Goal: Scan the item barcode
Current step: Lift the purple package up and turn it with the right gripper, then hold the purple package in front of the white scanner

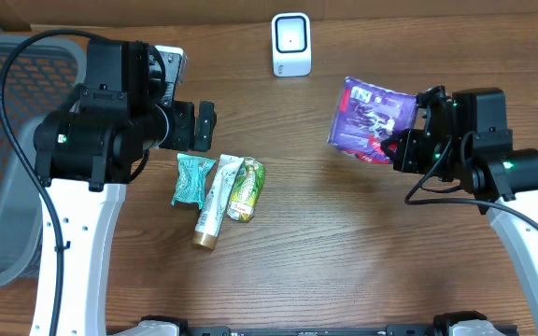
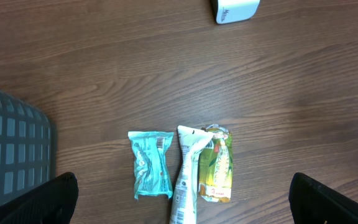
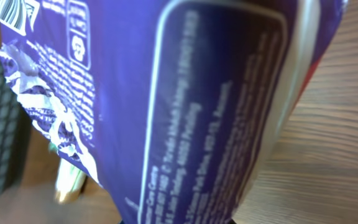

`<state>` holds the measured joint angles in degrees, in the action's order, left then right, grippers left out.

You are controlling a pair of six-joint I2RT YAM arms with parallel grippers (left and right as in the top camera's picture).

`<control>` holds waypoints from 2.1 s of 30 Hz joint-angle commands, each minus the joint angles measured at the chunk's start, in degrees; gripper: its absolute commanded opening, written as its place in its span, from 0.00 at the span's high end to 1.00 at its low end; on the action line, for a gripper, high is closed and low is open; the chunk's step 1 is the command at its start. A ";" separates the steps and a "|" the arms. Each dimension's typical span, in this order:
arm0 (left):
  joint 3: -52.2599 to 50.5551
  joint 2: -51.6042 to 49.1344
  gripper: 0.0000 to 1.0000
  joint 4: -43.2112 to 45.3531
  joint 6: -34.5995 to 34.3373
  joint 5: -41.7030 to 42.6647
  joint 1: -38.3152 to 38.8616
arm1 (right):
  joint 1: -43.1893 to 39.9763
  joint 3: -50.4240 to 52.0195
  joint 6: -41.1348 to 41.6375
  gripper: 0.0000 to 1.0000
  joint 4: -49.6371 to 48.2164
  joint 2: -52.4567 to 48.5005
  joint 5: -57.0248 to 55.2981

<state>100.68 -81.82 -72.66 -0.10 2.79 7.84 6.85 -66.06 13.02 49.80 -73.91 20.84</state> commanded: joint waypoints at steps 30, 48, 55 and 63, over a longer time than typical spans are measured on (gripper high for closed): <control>1.05 -0.26 0.00 0.02 -0.74 -0.44 -0.31 | 22.64 -50.90 -57.68 0.96 -35.17 -52.48 -81.02; 1.05 -0.26 0.00 0.02 -0.74 -0.44 -0.31 | 23.54 -50.51 -80.76 0.96 -52.33 -64.65 -84.39; 1.05 -0.26 0.00 0.02 -0.74 -0.42 -0.31 | 23.98 -50.51 -80.30 0.96 -52.35 -64.65 -84.46; 1.05 -0.26 0.00 0.02 -0.74 -0.42 -0.28 | 25.03 -50.51 -77.57 0.96 -54.38 -64.65 -84.91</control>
<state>100.68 -81.82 -72.66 -0.10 2.76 7.84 31.07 -115.77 -66.19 -2.96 -140.11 -62.70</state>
